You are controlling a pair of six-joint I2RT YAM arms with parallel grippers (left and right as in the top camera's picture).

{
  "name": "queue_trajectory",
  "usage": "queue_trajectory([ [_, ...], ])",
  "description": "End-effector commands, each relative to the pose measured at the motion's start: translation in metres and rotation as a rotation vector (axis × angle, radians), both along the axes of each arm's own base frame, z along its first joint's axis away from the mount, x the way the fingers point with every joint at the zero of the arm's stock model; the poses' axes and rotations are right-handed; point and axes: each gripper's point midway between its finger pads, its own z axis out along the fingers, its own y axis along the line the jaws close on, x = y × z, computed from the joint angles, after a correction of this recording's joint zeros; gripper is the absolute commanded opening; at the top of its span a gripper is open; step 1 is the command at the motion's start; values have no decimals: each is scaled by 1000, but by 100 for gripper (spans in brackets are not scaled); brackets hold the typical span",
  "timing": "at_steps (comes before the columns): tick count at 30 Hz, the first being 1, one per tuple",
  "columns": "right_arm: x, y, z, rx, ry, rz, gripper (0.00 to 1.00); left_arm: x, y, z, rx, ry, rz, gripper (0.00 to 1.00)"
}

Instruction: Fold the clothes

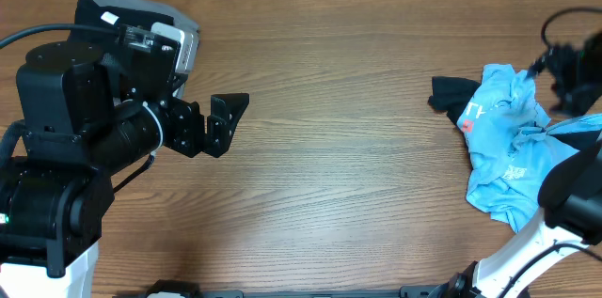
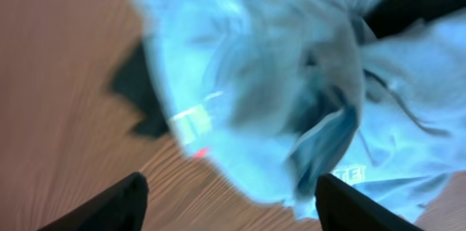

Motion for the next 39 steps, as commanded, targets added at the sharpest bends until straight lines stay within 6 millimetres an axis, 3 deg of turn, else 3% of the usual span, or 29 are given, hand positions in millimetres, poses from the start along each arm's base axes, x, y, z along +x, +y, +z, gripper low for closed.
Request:
queue_trajectory([
  [1, -18, 2, -35, 85, 56, -43, 79, 1, 0, 6, 8, -28, -10, 100],
  [5, -33, -4, -73, 115, 81, -109, 82, 1, 0, 7, 5, -27, -8, 100],
  [6, -33, -2, -78, 139, 68, -115, 77, 1, 0, 7, 5, -27, -8, 100],
  [8, -26, 4, -79, 186, 15, -81, 35, 1, 0, 7, 5, -27, -8, 100],
  [9, -20, 7, -76, 205, -18, -64, 24, 1, 0, 7, 5, -28, -8, 100],
  [12, -2, 12, -50, 248, -129, -35, 7, 1, 0, 7, 5, -30, -8, 100],
  [15, 16, 8, -4, 225, -248, -17, 4, 1, 0, 7, 5, -30, -8, 100],
  [17, 27, 1, 41, 161, -346, 10, 4, 1, 0, 7, 5, -28, -9, 100],
  [21, 39, -17, 151, -50, -581, 57, 4, 0, 0, 5, 6, -19, -9, 100],
  [23, 38, -23, 215, -151, -723, 42, 4, -1, 0, 4, 6, -15, -9, 100],
  [25, 34, -16, 278, -215, -881, 55, 4, -1, 0, 4, 7, -14, -8, 100],
  [27, 27, 6, 338, -248, -1055, 135, 4, -1, 0, 5, 7, -16, -9, 100],
  [29, 15, 44, 395, -269, -1234, 258, 4, -1, 0, 5, 7, -17, -8, 100],
  [31, -3, 86, 438, -285, -1376, 377, 4, 0, 0, 5, 6, -19, -8, 100],
  [33, -21, 127, 462, -279, -1465, 471, 4, 0, 1, 7, 6, -26, -7, 100],
  [35, -34, 166, 471, -215, -1513, 566, 4, -2, 1, 14, 6, -48, -3, 100],
  [39, -53, 253, 462, 10, -1516, 784, 4, -6, 14, 40, 37, -132, 60, 100],
])
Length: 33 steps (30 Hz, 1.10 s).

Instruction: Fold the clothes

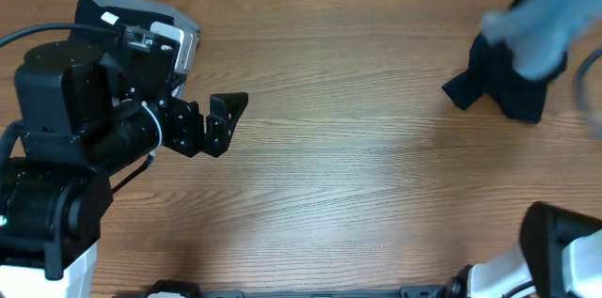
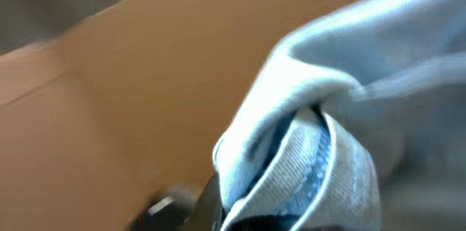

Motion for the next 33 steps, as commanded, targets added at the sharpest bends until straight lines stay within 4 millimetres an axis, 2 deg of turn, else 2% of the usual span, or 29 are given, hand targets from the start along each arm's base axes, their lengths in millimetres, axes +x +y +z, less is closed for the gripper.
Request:
queue_trajectory([
  [1, -6, 64, -18, -9, 63, 235, 4, -6, 14, 39, 35, -132, 62, 100],
  [2, -10, 82, -26, -24, 89, 286, 7, -9, 19, 48, 44, -161, 85, 100],
  [3, -14, 96, -34, -35, 119, 321, 16, -13, 24, 58, 53, -191, 111, 100],
  [6, -23, 137, -65, -118, 207, 402, 53, -25, 37, 82, 73, -267, 175, 100],
  [7, -23, 145, -75, -159, 233, 386, 63, -29, 39, 89, 73, -287, 183, 100],
  [9, -9, 140, -95, -239, 287, 251, 73, -36, 39, 97, 67, -311, 184, 100],
  [13, 20, 107, -116, -301, 362, -16, 79, -41, 39, 92, 64, -284, 178, 100],
  [14, 33, 84, -124, -291, 409, -147, 83, -42, 38, 84, 67, -249, 173, 100],
  [15, 41, 69, -129, -275, 438, -215, 84, -41, 37, 80, 69, -230, 169, 100],
  [17, 55, 42, -141, -239, 497, -311, 88, -40, 36, 74, 73, -201, 162, 100],
  [20, 78, -7, -170, -171, 620, -436, 90, -35, 34, 63, 78, -152, 153, 100],
  [25, 119, -70, -248, -30, 863, -449, 89, -25, 31, 53, 82, -102, 141, 100],
  [28, 143, -109, -309, 67, 998, -455, 88, -19, 23, 53, 58, -100, 104, 100],
  [29, 157, -128, -349, 111, 1062, -459, 85, -16, 19, 54, 45, -101, 84, 100],
  [31, 172, -145, -389, 125, 1098, -470, 85, -11, 18, 54, 45, -100, 85, 99],
  [33, 183, -155, -421, 130, 1118, -481, 88, -6, 18, 52, 46, -93, 85, 100],
])
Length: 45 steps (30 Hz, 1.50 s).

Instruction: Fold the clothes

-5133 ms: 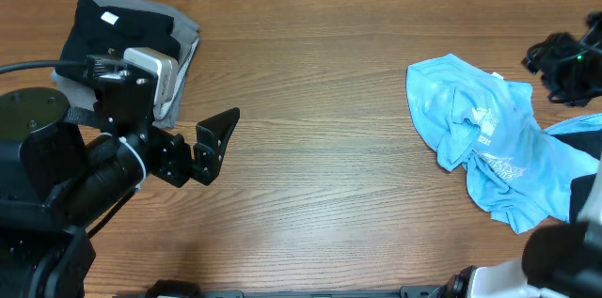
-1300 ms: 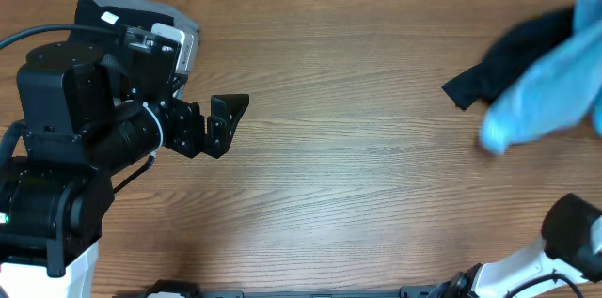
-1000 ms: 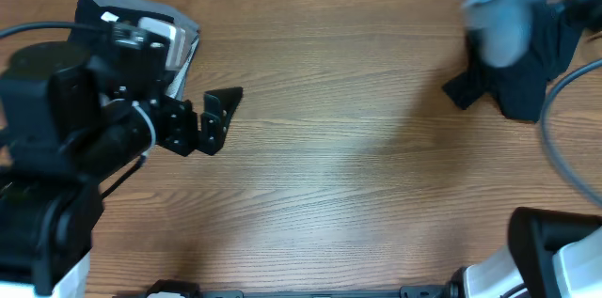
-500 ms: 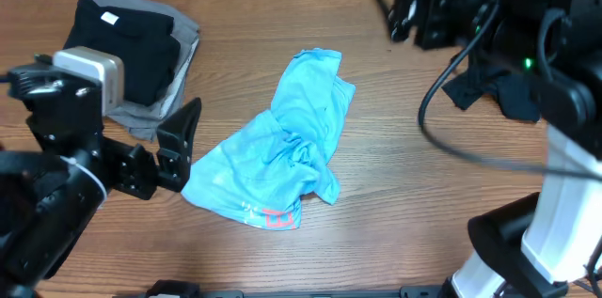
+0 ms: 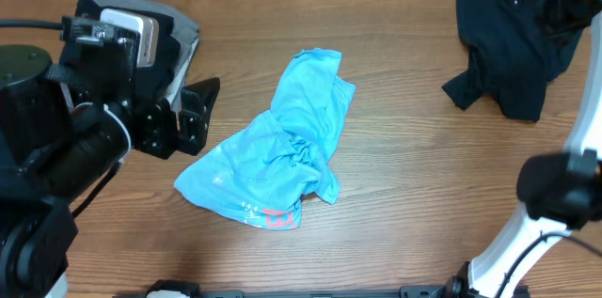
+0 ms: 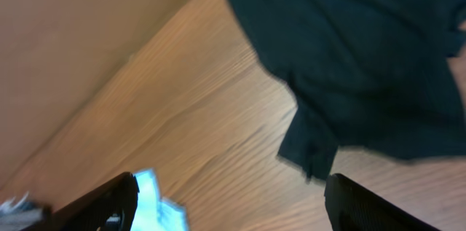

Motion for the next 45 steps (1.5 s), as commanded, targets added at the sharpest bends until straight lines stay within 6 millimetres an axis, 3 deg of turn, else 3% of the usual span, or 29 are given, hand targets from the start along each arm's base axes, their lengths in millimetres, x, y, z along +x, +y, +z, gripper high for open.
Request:
queue_trajectory([
  [1, 14, -8, -68, 69, 70, 10, 90, 7, -6, -1, -12, 7, -28, 100],
  [5, 23, -30, -126, -8, 129, -32, 93, 16, -7, -10, -9, 43, -28, 100],
  [9, 16, -43, -173, -59, 220, -64, 93, 24, -7, -19, -5, 79, -27, 100],
  [12, 5, -50, -198, -81, 288, -104, 85, 30, -8, -24, -3, 100, -27, 100],
  [16, -19, -72, -214, -118, 379, -224, 56, 37, -9, -31, 0, 127, -27, 100],
  [19, -42, -94, -223, -90, 433, -308, 56, 39, -9, -35, 2, 143, -27, 100],
  [21, -58, -106, -229, -46, 457, -341, 31, 39, -9, -37, 3, 150, -27, 100],
  [25, -97, -136, -235, 7, 528, -429, 4, 38, -9, -37, 5, 153, -27, 100],
  [28, -129, -167, -224, 48, 553, -540, 4, 38, -9, -38, 8, 153, -28, 100],
  [31, -164, -204, -200, 54, 547, -687, 4, 36, -9, -40, 9, 165, -28, 100],
  [36, -219, -262, -134, 39, 405, -941, 4, 35, -8, -42, 11, 178, -26, 100],
  [37, -225, -269, -120, 32, 362, -966, 9, 35, -8, -42, 11, 178, -26, 100],
  [41, -228, -279, -66, -2, 197, -967, 30, 34, -8, -42, 10, 180, -26, 100],
  [43, -206, -270, -32, 4, 50, -845, 39, 33, -8, -44, 11, 187, -25, 100],
  [45, -170, -246, 0, 50, -110, -663, 49, 31, -8, -47, 14, 204, -25, 100],
])
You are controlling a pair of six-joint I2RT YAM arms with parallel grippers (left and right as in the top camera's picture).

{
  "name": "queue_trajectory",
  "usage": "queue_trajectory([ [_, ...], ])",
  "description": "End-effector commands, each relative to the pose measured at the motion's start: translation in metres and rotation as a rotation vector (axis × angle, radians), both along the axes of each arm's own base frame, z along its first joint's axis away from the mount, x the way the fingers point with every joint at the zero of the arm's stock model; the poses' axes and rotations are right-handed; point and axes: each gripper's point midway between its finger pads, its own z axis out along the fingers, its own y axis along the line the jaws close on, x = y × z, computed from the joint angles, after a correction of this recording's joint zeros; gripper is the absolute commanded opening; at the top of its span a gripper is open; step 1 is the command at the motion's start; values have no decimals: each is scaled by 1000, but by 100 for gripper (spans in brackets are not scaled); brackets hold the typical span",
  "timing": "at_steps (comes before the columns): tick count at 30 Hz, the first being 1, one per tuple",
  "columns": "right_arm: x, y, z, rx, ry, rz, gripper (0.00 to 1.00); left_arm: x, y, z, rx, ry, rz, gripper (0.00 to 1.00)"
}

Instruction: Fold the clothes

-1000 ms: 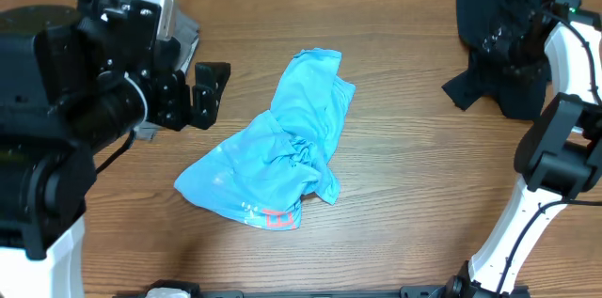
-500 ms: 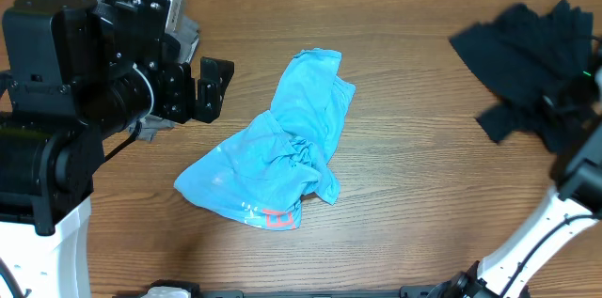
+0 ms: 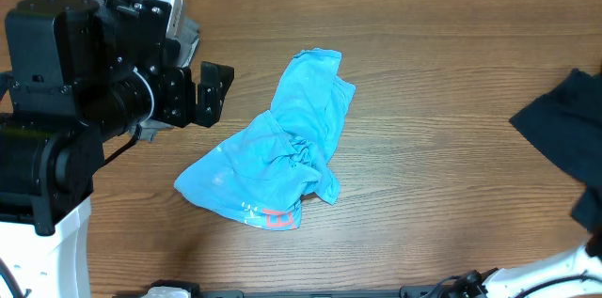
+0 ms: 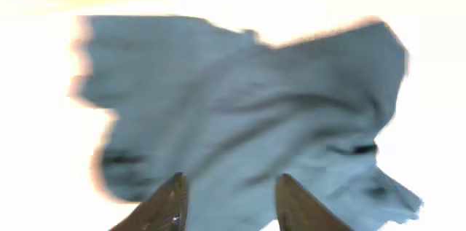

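Observation:
A light blue shirt [image 3: 287, 152] lies crumpled in the middle of the wooden table [image 3: 423, 72]. A dark garment [image 3: 564, 133] lies at the right edge, partly cut off by the frame. In the washed-out right wrist view it shows as a grey-blue spread cloth [image 4: 240, 107] beyond my right gripper [image 4: 231, 203], whose fingers stand apart with nothing between them. That gripper is outside the overhead view. My left gripper [image 3: 213, 91] hangs open to the left of the blue shirt, not touching it.
A grey folded cloth [image 3: 191, 31] lies at the back left, mostly under the left arm [image 3: 85, 82]. The right arm's white base [image 3: 564, 265] shows at the front right corner.
The dark garment has gone from the far right corner to a spot nearer along the right edge. The left arm has shifted back a little. The blue shirt has not moved.
The blue shirt first lay on the dark garment at the right, under my open right gripper. Then it hung in that gripper at the far right. Then it lay crumpled mid-table, the gripper open over the dark garment. That garment now lies lower at the right edge.

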Motion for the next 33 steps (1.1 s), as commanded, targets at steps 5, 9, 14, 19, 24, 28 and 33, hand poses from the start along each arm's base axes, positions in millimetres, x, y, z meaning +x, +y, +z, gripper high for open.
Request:
queue_trajectory([
  [5, 132, 157, 109, -35, -476, 793, 60, -7, 2, -26, 20, 123, -3, 100],
  [9, 159, 240, 97, 23, -421, 1022, 58, -2, -4, -53, 33, 234, -18, 100],
  [14, 182, 324, 82, 7, -297, 1180, 59, 11, -34, -124, 147, 438, -105, 96],
  [19, 178, 345, 71, 41, -215, 1143, 62, 4, -64, -196, 295, 643, -163, 89],
  [24, 171, 342, 67, 68, -189, 1128, 64, -25, -90, -246, 374, 830, -174, 84],
  [28, 166, 337, 65, 81, -173, 1111, 65, -41, -93, -279, 472, 876, -107, 89],
  [33, 166, 337, 65, 82, -173, 1111, 66, -58, -108, -323, 492, 887, -110, 89],
])
